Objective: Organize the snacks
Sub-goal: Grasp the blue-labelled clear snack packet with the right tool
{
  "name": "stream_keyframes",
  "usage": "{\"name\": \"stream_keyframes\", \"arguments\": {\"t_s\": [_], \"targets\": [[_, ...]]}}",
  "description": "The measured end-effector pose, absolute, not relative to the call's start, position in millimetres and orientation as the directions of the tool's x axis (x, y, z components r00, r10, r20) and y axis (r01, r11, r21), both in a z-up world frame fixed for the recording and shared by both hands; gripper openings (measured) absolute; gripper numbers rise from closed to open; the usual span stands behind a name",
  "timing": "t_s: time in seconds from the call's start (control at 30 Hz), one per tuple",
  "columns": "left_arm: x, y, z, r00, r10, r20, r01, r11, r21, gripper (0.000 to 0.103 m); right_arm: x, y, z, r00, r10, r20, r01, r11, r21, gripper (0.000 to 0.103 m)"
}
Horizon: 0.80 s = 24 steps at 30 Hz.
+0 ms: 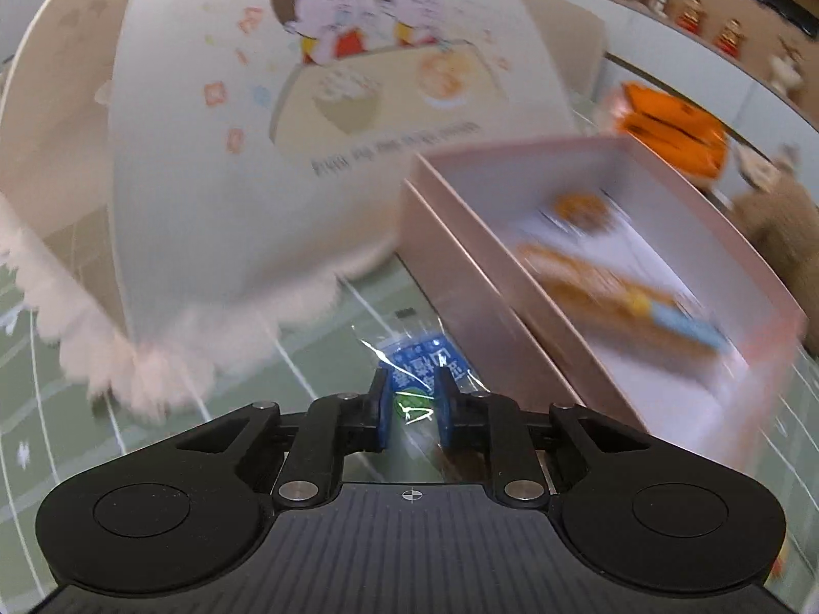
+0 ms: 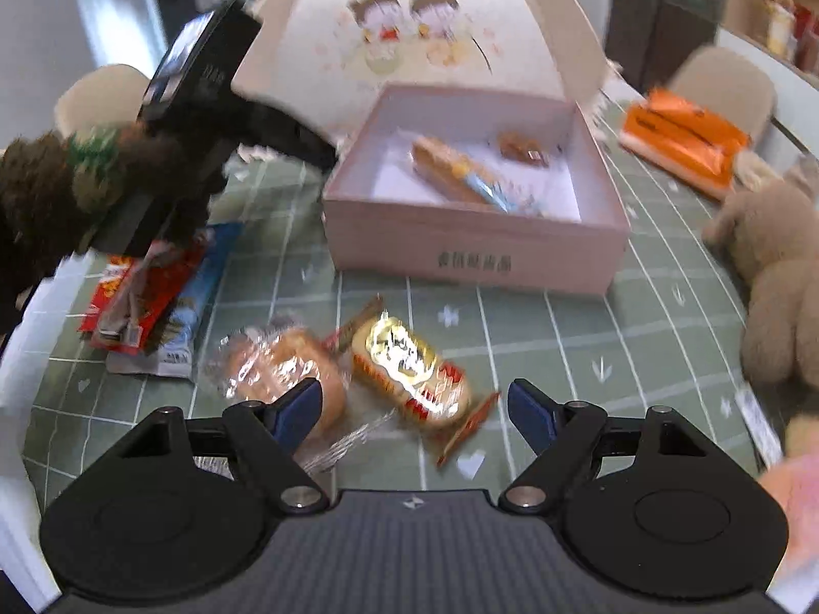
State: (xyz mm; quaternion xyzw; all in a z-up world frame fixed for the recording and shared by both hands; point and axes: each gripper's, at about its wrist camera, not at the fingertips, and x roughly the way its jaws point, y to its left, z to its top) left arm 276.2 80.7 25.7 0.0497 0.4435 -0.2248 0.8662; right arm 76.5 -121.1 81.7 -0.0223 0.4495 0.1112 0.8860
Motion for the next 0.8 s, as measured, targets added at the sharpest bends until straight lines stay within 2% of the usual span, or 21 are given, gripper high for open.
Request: {"name": "stream_keyframes", "arguments": {"t_s": [0.1, 0.3, 0.43, 0.53, 0.63, 0.8], "targets": [[234, 85, 27, 0.488, -0.345, -0.802, 0.397, 0.906, -0.148, 0.02, 89, -135, 76, 0.577, 0.237, -0.782, -0.275, 0.957, 0.088, 0.08], [153, 79, 28, 0.478, -0.372, -0.796, 0.331, 0.915, -0.229, 0.02, 112, -155, 55, 0.528, 0.312, -0.79, -0.284, 0.941, 0.183, 0.08], [126, 78, 27, 0.455, -0.481, -0.749, 0.262, 0.877, -0.403, 0.022, 114, -163, 50, 0.467, 0.367, -0.805, -0.301, 0.921, 0.246, 0.08], [108, 76, 39, 0.514, -0.455, -0.727, 0.218, 0.889, -0.402, 0.022, 112, -165, 45, 0.416, 0.346, -0.841, -0.324, 0.921, 0.218, 0.075], [84, 87, 56, 0.57, -0.436, -0.696, 0.168, 0.891, -0.421, 0.022, 107, -167, 48, 0.417, 0.311, -0.854, -0.355, 0.921, 0.162, 0.075], [45, 96, 64, 0.565, -0.311, -0.765, 0.065, 0.94, -0.334, 0.022, 109, -150, 72, 0.48, 0.347, -0.806, -0.434, 0.892, 0.125, 0.075]]}}
